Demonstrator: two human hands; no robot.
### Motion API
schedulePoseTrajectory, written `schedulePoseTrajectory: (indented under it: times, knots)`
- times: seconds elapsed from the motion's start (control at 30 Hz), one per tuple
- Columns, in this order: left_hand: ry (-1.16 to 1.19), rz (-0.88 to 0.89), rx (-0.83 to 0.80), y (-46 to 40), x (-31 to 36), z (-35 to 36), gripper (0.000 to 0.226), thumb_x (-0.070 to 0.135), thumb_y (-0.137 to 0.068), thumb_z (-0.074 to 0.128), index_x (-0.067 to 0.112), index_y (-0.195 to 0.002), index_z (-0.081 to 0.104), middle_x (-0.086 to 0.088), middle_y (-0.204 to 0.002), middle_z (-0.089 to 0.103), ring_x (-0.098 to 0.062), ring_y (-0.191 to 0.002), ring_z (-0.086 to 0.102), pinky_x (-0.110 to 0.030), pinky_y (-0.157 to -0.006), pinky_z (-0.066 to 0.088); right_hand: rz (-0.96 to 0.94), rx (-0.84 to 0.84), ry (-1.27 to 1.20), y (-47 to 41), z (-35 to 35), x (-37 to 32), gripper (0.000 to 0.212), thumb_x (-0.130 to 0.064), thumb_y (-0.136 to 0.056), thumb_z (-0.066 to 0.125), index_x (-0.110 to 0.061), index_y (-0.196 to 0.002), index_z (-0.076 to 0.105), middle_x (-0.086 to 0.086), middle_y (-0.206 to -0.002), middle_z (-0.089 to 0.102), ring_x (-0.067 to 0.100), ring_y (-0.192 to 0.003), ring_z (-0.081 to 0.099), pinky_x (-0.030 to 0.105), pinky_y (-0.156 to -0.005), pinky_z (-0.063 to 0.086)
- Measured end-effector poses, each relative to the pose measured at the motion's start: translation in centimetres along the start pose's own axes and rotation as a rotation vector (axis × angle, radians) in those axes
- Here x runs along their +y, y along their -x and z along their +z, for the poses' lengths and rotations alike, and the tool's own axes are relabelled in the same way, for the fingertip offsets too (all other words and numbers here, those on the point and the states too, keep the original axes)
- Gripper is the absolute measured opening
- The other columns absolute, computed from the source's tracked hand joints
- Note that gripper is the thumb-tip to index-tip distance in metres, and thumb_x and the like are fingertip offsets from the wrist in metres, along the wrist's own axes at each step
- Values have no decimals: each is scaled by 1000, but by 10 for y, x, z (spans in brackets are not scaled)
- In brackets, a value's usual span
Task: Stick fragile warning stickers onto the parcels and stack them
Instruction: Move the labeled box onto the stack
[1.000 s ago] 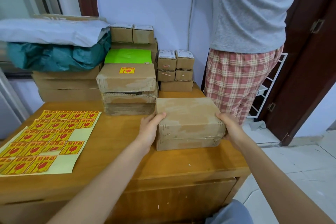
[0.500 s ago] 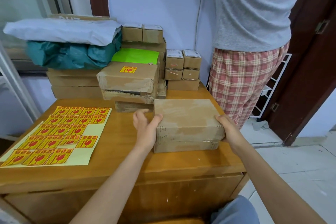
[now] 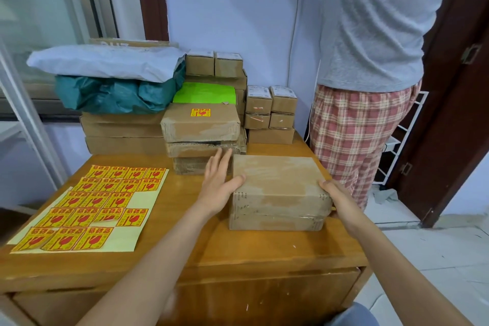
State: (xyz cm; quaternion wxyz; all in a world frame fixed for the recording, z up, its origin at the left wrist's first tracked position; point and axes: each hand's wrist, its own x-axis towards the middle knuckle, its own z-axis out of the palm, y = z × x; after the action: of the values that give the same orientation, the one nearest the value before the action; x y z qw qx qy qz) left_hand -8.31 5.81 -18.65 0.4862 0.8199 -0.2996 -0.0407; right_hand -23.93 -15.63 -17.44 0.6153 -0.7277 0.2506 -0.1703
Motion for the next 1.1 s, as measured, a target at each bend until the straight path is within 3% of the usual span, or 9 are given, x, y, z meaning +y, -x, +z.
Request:
schedulePoseTrajectory:
  times: [0.13, 0.23, 0.43, 0.5, 0.57, 0.63, 0.77, 0.87, 1.1]
  knots:
    - [227, -105, -39, 9, 2, 4, 85, 59, -75, 46, 35, -150, 17, 8, -157, 17, -17, -145, 11, -44, -118, 11, -8, -4, -13, 1, 0, 1, 17, -34, -98, 46, -22, -95, 56, 1, -105, 60, 13, -91, 58, 30, -71, 44]
    - [442, -130, -49, 20, -1, 10, 83, 60, -72, 53, 36, -146, 25, 8, -146, 40, -18, -135, 36, -49, -113, 28, -14, -21, -42, 3, 3, 0, 18, -34, -96, 50, -17, -94, 57, 2, -101, 60, 13, -89, 58, 30, -69, 44]
    - [554, -134, -13, 32, -11, 4, 84, 56, -72, 56, 34, -147, 23, 5, -145, 41, -19, -130, 43, -46, -109, 36, -52, -52, -48, 9, 17, -2, 21, -33, -93, 55, -17, -80, 50, -4, -81, 56, 9, -73, 58, 28, -64, 42]
    - [561, -133, 8, 31, -16, -2, 74, 44, -81, 54, 30, -147, 24, 4, -140, 45, -18, -126, 46, -35, -101, 43, -57, -76, -10, 7, 24, -2, 21, -32, -98, 48, -16, -84, 51, 0, -87, 57, 12, -78, 58, 29, -66, 43]
    - [561, -126, 48, 31, -19, -8, 56, 28, -95, 49, 26, -146, 27, 11, -128, 50, -10, -117, 51, -17, -83, 47, -62, -104, 27, 4, 32, -2, 23, -32, -100, 43, -13, -92, 52, 4, -96, 58, 17, -85, 59, 31, -71, 44]
    - [580, -133, 74, 32, -22, -14, 47, 18, -99, 40, 27, -144, 29, 19, -116, 51, 1, -103, 54, -8, -69, 46, -64, -126, 34, 1, 42, -3, 24, -34, -100, 42, -12, -98, 53, 4, -101, 60, 18, -90, 60, 32, -74, 44]
    - [612, -163, 107, 32, -31, -29, 48, 17, -99, 40, 29, -145, 29, 14, -117, 53, -2, -103, 55, -19, -75, 46, -79, -150, 17, -3, 59, -4, 21, -34, -100, 43, -16, -94, 53, 3, -99, 61, 20, -92, 61, 32, -75, 44]
    - [613, -167, 107, 31, -37, -37, 60, 31, -87, 50, 31, -144, 31, 13, -119, 54, -9, -106, 56, -27, -79, 46, -86, -145, 37, -4, 68, -6, 23, -35, -99, 44, -15, -88, 50, 2, -92, 59, 21, -88, 58, 34, -76, 42]
    - [672, -178, 124, 28, -37, -42, 69, 36, -74, 46, 28, -141, 33, 8, -117, 53, -15, -106, 55, -31, -80, 47, -115, -136, 83, -5, 76, -7, 31, -40, -97, 45, -10, -90, 50, 10, -97, 57, 26, -93, 56, 38, -77, 38]
